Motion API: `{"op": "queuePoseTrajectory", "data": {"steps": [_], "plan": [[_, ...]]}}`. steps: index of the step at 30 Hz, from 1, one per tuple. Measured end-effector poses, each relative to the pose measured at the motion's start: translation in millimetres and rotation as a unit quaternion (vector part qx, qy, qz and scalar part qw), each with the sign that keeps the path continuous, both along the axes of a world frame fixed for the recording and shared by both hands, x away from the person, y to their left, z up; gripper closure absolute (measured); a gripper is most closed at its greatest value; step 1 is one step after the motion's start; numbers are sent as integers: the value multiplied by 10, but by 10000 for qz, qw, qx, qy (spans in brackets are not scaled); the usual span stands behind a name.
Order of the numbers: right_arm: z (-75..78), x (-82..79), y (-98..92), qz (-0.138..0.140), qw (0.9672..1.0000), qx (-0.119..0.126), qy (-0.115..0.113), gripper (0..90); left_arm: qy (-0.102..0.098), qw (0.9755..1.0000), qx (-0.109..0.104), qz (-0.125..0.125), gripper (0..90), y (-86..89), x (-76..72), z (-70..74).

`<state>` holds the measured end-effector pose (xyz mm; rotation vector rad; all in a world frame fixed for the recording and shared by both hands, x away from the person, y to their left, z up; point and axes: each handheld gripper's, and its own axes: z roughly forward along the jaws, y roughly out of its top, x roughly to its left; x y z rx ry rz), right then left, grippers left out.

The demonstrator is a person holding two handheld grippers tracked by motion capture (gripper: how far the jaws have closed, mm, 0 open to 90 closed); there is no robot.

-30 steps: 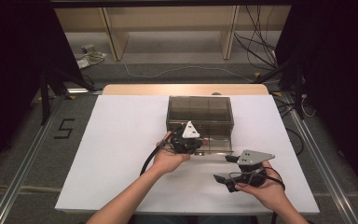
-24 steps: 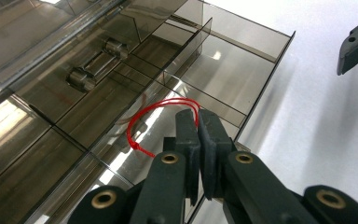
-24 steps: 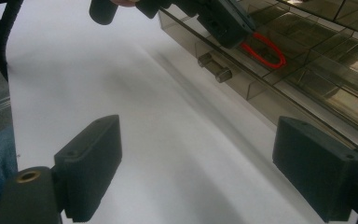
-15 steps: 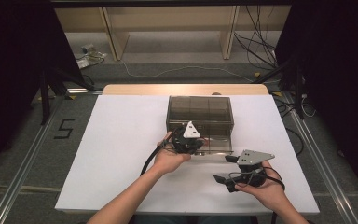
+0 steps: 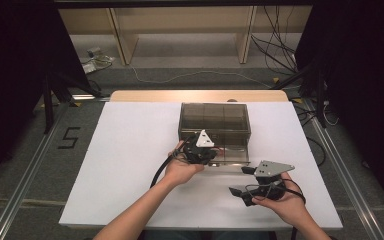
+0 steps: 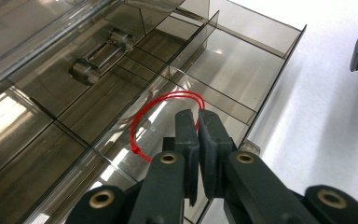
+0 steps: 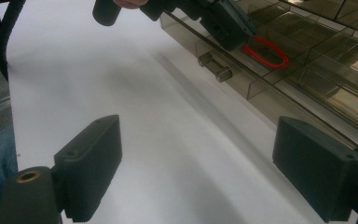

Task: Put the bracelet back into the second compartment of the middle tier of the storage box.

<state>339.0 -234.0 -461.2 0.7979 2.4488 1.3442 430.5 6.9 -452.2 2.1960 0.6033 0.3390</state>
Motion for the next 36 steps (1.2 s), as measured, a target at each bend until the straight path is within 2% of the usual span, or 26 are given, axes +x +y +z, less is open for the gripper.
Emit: {"op": "queuePoseTrajectory", "data": {"steps": [36], "plan": [[-2, -1, 0, 40, 10000, -23, -13, 163, 67, 9999, 67, 69, 860, 46, 52, -32]]}}
